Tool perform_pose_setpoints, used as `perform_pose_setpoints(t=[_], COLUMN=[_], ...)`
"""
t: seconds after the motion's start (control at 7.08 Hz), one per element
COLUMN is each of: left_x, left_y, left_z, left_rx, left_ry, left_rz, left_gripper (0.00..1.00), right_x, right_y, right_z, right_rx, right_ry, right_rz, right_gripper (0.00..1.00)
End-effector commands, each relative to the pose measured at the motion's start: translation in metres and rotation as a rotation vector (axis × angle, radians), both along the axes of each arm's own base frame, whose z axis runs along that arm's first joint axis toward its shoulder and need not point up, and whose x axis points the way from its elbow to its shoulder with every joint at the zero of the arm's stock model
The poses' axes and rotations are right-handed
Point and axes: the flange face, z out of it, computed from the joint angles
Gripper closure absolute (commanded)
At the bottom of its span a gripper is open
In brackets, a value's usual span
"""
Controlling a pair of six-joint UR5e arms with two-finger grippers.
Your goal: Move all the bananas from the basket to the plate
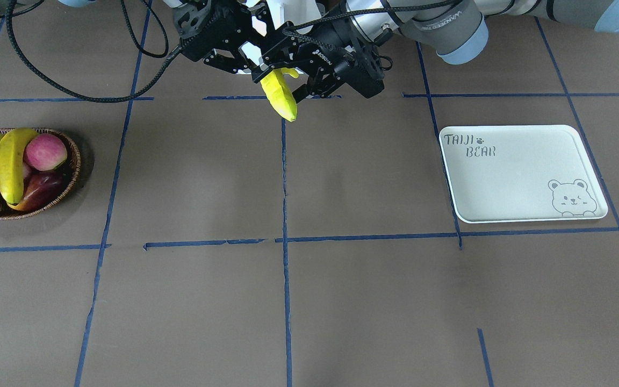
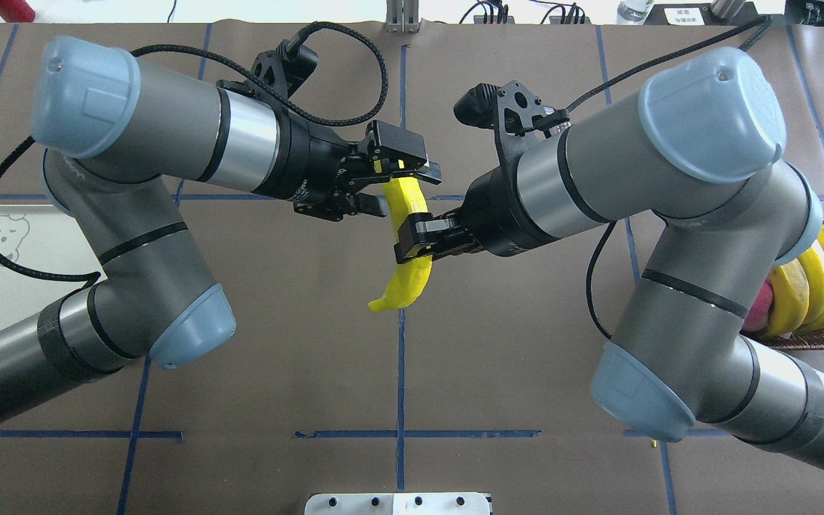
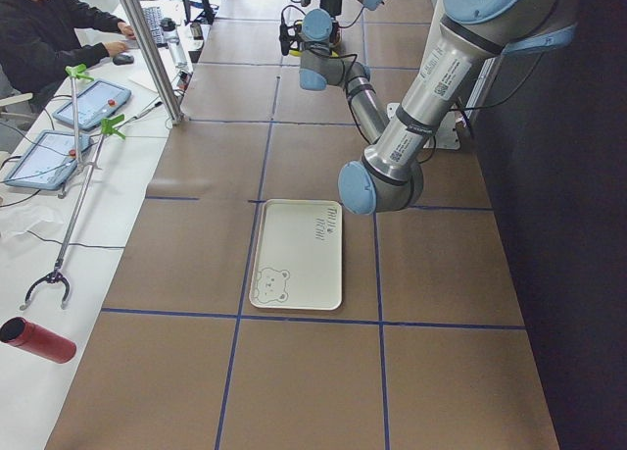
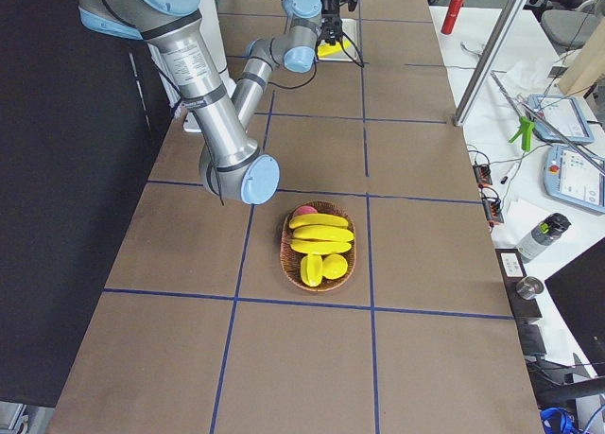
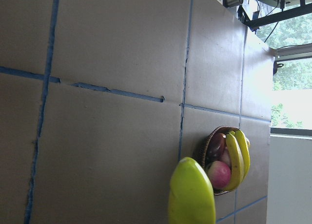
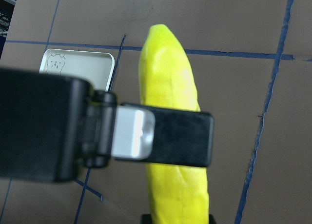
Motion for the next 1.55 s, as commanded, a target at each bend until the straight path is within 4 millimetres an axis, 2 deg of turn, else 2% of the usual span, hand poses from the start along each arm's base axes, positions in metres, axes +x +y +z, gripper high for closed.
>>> perform_pose_setpoints(t=[0.0,0.14,0.28,0.42,0.57,0.71,0.85,0.99,1.13,1.27,1.41], left_x=[0.0,-0.005,-0.013,-0.012,-0.013,-0.017,-0.038,-0.073,-0.112,-0.141,-0.174], left_y=[0.003,0.002,0.008,0.008,0.007,0.001,-0.025,-0.056,-0.081,-0.085,-0.084], left_z=[0.001,0.008,0.015,0.016,0.018,0.035,0.055,0.075,0.112,0.162,0.227], left_rx=[-0.001,-0.005,-0.006,-0.008,-0.011,-0.036,-0.094,-0.076,-0.087,-0.098,-0.136], left_ry=[0.002,-0.006,-0.007,-0.009,-0.013,-0.046,-0.124,-0.236,-0.343,-0.419,-0.495], left_rz=[0.004,-0.001,0.001,-0.001,-0.001,-0.01,-0.007,0.003,-0.025,-0.047,-0.068], left_gripper=[1.0,1.0,1.0,1.0,1.0,1.0,1.0,1.0,1.0,1.0,1.0], right_x=[0.0,0.003,0.004,0.005,0.009,0.013,0.019,0.026,0.037,0.043,0.047], right_y=[0.001,0.004,0.005,0.005,0.007,0.009,0.011,0.014,0.01,0.005,0.002], right_z=[0.0,-0.003,-0.003,-0.004,-0.004,-0.007,-0.01,-0.014,-0.015,-0.011,-0.005], right_rx=[-0.002,0.006,0.008,0.007,0.009,0.01,0.012,0.003,-0.017,-0.023,-0.03], right_ry=[-0.001,-0.009,-0.011,-0.012,-0.017,-0.024,-0.036,-0.048,-0.054,-0.049,-0.041], right_rz=[-0.003,-0.003,-0.005,-0.003,-0.001,0.003,0.007,0.013,0.037,0.051,0.062], right_gripper=[0.98,0.92,0.3,0.0,0.0,0.0,0.0,0.0,0.0,0.0,0.0])
